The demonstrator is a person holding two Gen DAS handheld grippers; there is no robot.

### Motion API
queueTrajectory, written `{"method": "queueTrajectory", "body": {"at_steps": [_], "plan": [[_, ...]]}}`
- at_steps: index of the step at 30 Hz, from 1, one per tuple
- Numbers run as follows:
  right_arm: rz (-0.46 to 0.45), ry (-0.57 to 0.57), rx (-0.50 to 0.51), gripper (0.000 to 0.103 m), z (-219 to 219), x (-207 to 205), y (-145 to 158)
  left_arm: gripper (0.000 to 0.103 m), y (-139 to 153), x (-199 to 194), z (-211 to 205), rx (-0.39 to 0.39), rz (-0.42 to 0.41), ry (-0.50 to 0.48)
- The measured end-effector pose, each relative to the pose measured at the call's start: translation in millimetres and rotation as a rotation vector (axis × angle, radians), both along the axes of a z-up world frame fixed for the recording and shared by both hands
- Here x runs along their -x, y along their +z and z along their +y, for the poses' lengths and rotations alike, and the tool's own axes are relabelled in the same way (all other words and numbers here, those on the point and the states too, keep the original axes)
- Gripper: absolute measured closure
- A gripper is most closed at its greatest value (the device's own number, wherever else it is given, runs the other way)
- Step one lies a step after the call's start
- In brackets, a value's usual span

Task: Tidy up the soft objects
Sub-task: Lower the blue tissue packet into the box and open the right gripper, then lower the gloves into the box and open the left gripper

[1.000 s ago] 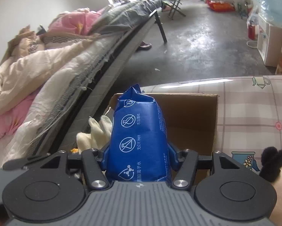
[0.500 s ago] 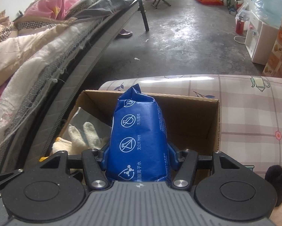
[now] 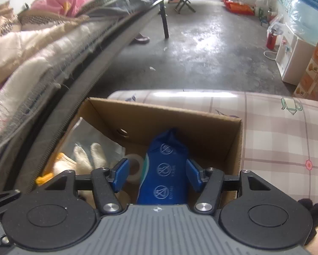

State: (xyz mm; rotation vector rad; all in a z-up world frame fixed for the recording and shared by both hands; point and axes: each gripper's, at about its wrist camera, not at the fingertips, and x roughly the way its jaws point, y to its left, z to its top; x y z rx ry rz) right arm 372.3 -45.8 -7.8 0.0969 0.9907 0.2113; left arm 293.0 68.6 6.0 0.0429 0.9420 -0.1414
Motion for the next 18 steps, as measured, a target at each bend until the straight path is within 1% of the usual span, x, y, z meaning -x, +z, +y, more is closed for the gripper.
{"method": "queueTrajectory", "body": {"at_steps": [3,7,9,13,15,18], "plan": [[-0.035,0.007,-0.047,0.041,-11.0,9.0,12.8,0.091,5.2,3.1,-1.3,0.009,-0.017,-0.008],[-0.077,0.028,-0.165,0.041,-37.7,31.5,31.7,0.091,14.7,9.2,-3.0,0.021,-0.047,-0.021],[-0.099,0.044,-0.225,0.041,-54.5,47.7,40.4,0.091,21.5,13.0,-3.8,0.036,-0.06,-0.03],[-0.151,0.068,-0.298,0.041,-84.0,85.3,54.2,0.091,42.7,19.4,-10.9,0.062,-0.106,-0.054],[-0.179,0.088,-0.331,0.041,-96.6,106.6,59.0,0.091,56.4,20.4,-14.7,0.092,-0.134,-0.065],[-0.219,0.104,-0.376,0.041,-114.5,138.2,60.7,0.091,74.6,15.4,-21.4,0.161,-0.158,-0.079]]}}
